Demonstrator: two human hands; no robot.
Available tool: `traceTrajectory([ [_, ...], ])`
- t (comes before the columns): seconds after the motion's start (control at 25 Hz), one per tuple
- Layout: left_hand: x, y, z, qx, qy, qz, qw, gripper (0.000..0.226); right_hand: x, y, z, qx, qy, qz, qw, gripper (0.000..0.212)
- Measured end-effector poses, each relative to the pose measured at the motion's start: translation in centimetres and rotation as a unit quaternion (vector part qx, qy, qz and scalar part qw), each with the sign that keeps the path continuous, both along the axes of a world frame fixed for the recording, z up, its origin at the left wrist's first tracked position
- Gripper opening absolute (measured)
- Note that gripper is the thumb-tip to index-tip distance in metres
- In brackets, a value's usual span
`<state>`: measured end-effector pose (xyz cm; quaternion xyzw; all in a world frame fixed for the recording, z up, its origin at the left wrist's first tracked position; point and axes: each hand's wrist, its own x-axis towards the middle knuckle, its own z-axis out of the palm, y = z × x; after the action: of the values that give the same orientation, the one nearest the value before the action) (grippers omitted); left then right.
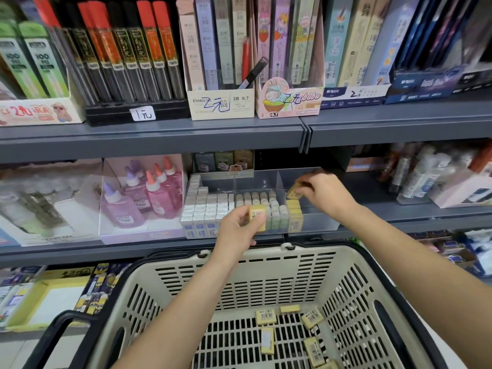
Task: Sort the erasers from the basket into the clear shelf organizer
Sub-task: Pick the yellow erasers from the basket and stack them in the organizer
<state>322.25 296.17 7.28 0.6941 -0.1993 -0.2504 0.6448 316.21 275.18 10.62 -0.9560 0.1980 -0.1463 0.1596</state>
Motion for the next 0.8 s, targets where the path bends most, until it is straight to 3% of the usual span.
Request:
traceTrajectory([
  [0.32, 0.4, 0.3, 0.2, -0.048, 0.051, 0.030, 0.997, 0.021, 1.3, 0.4, -1.9, -0.014, 0.125, -0.013, 0.992, 0.023],
  [0.44, 0.2, 0.1, 0.4, -0.030, 0.038, 0.013, 0.999, 0.024, 0.2, 1.2, -0.7, -0.027, 0.053, -0.006, 0.998, 0.023],
  [0.52, -0.2, -0.5, 0.6, -0.012, 0.015, -0.005, 1.000, 0.026, -0.7, 2.9, 0.5, 0.048, -0.028, 0.044, 0.998, 0.019],
  [0.64, -1.3, -1.5, 1.1, -0.002, -0.005, -0.038, 0.999, 0.019, -2.0, 5.3, 1.7, 0.124, -0.017, 0.129, 0.984, 0.015],
  [0.8, -1.8, -2.0, 0.9, 0.019, -0.018, -0.029, 0.999, 0.012, -3.5, 3.5, 2.6, 0.140, -0.023, 0.097, 0.985, 0.008],
])
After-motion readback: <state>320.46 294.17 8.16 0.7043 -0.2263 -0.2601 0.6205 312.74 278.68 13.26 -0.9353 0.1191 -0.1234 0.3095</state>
